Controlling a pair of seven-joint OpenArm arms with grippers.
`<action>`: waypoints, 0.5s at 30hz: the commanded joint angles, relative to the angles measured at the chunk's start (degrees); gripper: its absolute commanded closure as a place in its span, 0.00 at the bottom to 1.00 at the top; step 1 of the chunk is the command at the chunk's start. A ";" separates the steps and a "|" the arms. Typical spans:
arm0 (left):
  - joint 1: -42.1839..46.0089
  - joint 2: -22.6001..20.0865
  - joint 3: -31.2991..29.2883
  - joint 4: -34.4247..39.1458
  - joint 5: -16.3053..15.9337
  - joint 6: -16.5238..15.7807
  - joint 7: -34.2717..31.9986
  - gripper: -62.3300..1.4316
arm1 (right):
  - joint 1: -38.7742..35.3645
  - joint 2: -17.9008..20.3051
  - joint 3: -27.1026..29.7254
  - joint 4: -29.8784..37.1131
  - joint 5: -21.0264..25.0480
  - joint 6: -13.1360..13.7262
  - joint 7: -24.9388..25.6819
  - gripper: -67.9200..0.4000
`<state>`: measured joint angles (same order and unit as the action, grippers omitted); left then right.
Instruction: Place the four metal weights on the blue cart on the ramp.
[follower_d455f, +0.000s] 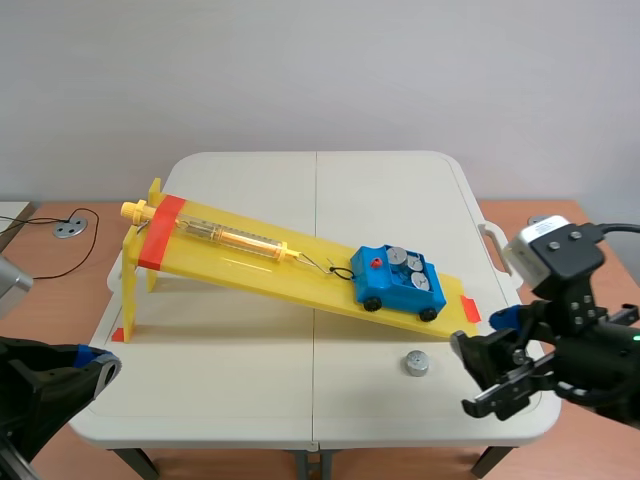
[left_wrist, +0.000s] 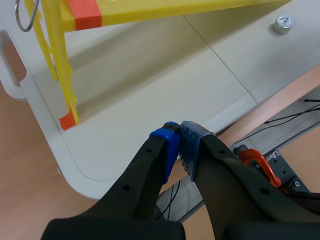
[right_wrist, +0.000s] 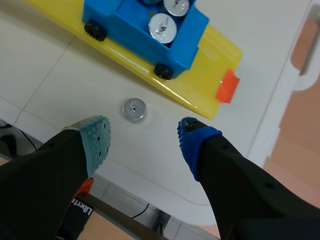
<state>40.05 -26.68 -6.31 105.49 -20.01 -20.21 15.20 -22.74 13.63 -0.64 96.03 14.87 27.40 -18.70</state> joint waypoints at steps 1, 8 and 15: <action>-1.20 1.09 -0.79 4.15 -4.44 -1.01 -5.03 0.91 | 5.44 -0.35 -0.31 1.14 0.15 -1.88 8.24 0.54; -1.20 1.09 -0.79 4.15 -4.44 -1.01 -4.85 0.91 | 9.66 -2.99 -5.38 -4.94 -5.38 -6.34 10.14 0.54; -1.20 1.11 -0.79 4.15 -4.44 -1.01 -4.83 0.91 | 12.17 -3.80 -9.09 -8.92 -9.92 -11.37 10.54 0.55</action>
<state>39.99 -26.68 -6.31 105.49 -20.01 -20.21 15.22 -14.35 8.88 -11.00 83.35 3.64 18.79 -16.32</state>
